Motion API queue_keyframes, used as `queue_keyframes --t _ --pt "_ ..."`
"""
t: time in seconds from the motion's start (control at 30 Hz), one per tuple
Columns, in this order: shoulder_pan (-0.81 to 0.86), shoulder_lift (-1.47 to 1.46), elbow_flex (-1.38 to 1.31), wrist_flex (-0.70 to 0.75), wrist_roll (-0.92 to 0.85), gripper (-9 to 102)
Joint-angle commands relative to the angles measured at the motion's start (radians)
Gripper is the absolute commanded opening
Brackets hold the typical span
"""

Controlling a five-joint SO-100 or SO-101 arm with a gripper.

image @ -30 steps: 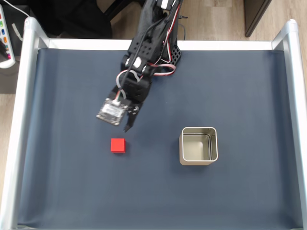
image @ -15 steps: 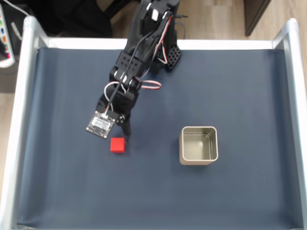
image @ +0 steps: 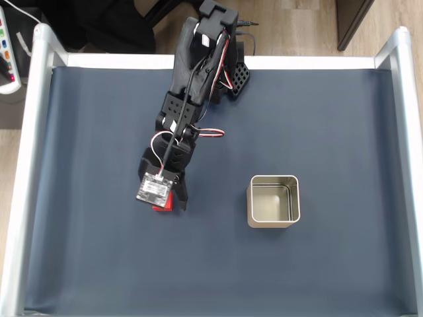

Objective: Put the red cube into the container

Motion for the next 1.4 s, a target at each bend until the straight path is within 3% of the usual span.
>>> queue_keyframes --t 0.0,0.9,1.03,1.2,1.37 --pt "-0.009 -0.005 -0.028 -0.035 -0.011 35" --pt "-0.035 -0.046 -0.015 -0.087 0.061 32" --pt "-0.041 -0.048 -0.003 -0.081 -0.006 24" --pt "-0.046 -0.037 0.015 -0.052 -0.101 0" --pt "-0.043 -0.005 0.018 -0.012 -0.129 0"
